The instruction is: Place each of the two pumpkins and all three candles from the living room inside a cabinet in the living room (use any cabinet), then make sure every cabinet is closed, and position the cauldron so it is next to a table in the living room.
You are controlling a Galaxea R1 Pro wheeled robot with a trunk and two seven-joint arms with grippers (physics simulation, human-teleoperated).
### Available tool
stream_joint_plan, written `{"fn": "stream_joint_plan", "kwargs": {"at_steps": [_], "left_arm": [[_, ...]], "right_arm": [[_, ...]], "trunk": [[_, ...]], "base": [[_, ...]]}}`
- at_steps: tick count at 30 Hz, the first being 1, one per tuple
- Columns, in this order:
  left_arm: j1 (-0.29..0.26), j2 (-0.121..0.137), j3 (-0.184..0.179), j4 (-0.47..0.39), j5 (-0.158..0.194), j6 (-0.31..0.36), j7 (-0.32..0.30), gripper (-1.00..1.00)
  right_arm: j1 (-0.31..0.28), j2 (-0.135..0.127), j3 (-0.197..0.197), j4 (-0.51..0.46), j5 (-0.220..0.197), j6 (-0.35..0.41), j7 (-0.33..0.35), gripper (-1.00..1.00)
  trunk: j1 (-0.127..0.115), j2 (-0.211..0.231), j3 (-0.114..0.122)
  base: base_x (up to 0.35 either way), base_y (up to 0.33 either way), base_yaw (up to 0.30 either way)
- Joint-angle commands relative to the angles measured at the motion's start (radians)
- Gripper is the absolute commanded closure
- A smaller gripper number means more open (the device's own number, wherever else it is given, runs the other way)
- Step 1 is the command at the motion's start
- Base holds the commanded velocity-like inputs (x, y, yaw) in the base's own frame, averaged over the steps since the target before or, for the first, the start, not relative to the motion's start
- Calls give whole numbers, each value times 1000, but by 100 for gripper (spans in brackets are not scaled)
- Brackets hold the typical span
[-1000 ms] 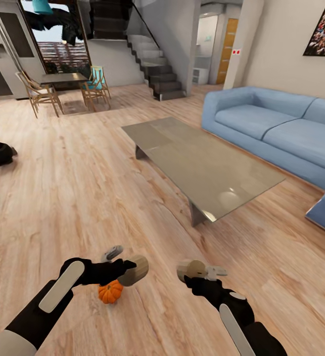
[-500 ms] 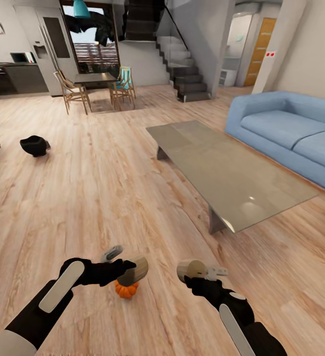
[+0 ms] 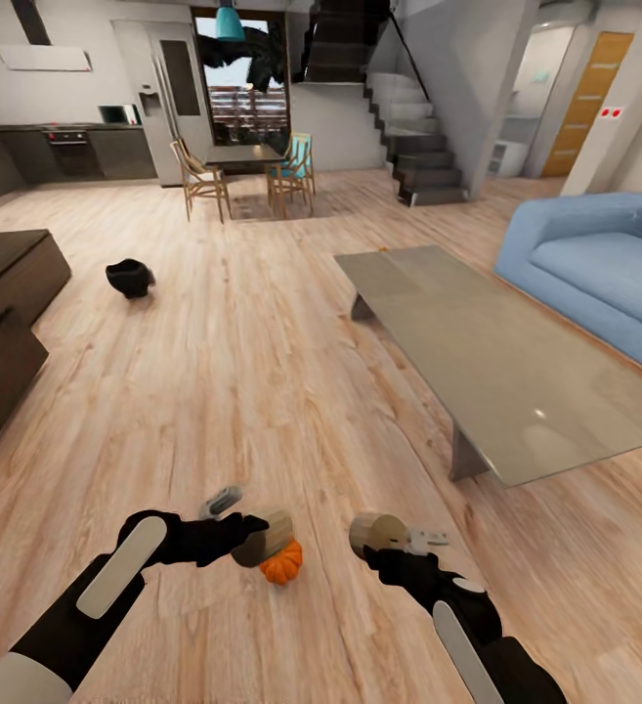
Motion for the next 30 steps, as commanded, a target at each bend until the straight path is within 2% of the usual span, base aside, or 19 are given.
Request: {"fn": "stream_joint_plan", "kwargs": {"at_steps": [1, 14, 30], "left_arm": [[-1, 1, -2, -1, 15, -2, 9, 100], [18, 2, -1, -1, 12, -4, 5, 100], [22, 2, -1, -1, 12, -4, 0, 100]], "right_arm": [[-1, -1, 2, -2, -12, 2, -9, 100], [-1, 0, 2, 4, -11, 1, -9, 100], [-1, -2, 2, 5, -12, 1, -9, 100]], "trunk": [[0, 0, -1], [0, 0, -1], [0, 0, -1]], "base": [[0, 0, 292], [10, 4, 292], [80, 136, 292]]}}
